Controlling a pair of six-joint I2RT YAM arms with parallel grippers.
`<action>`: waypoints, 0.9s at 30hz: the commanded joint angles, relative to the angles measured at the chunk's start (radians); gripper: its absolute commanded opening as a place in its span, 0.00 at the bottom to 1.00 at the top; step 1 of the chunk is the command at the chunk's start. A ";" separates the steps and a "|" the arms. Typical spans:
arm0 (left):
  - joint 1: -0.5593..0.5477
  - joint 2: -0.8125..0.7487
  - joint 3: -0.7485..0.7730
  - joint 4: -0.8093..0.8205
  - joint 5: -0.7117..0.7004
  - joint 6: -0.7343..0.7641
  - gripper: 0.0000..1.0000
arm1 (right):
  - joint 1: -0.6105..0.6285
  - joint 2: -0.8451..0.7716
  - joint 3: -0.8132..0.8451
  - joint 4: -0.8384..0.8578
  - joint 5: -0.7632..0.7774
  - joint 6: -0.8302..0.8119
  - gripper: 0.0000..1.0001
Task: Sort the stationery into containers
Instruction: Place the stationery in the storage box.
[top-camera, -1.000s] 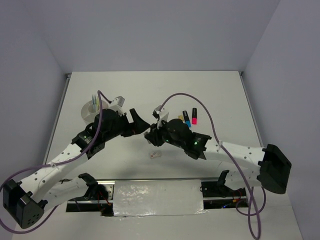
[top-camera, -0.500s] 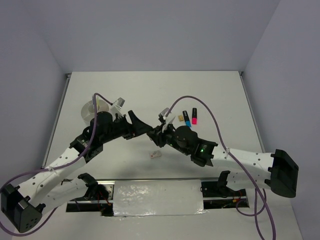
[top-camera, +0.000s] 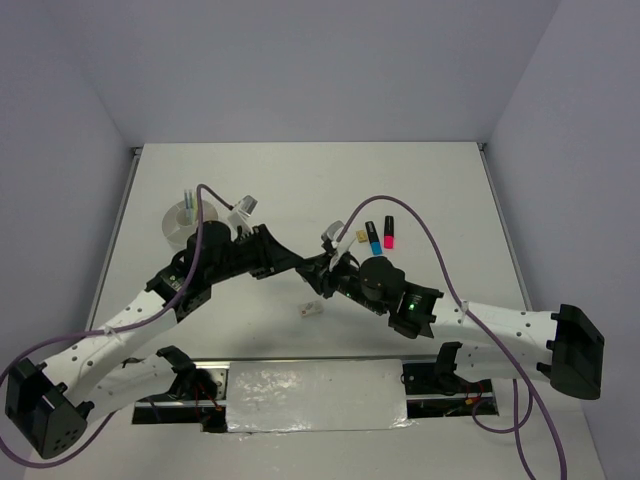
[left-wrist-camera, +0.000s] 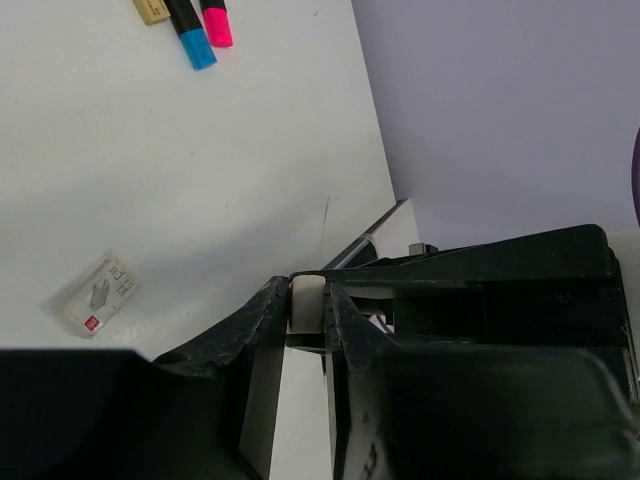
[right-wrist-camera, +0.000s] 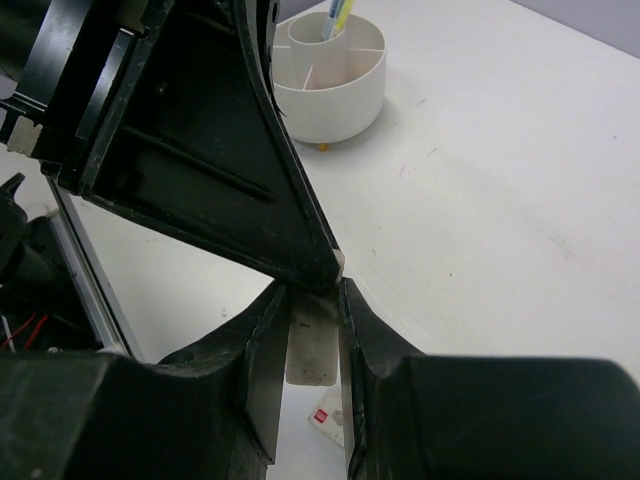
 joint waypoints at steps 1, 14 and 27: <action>-0.002 0.018 -0.003 0.035 0.026 0.034 0.31 | 0.013 -0.007 0.024 0.060 -0.028 -0.029 0.05; -0.004 -0.054 0.115 -0.201 -0.216 0.142 0.00 | 0.008 0.085 0.098 0.008 0.074 0.066 0.46; 0.024 0.256 0.437 -0.430 -1.074 0.144 0.00 | -0.086 -0.166 0.016 -0.268 0.262 0.299 1.00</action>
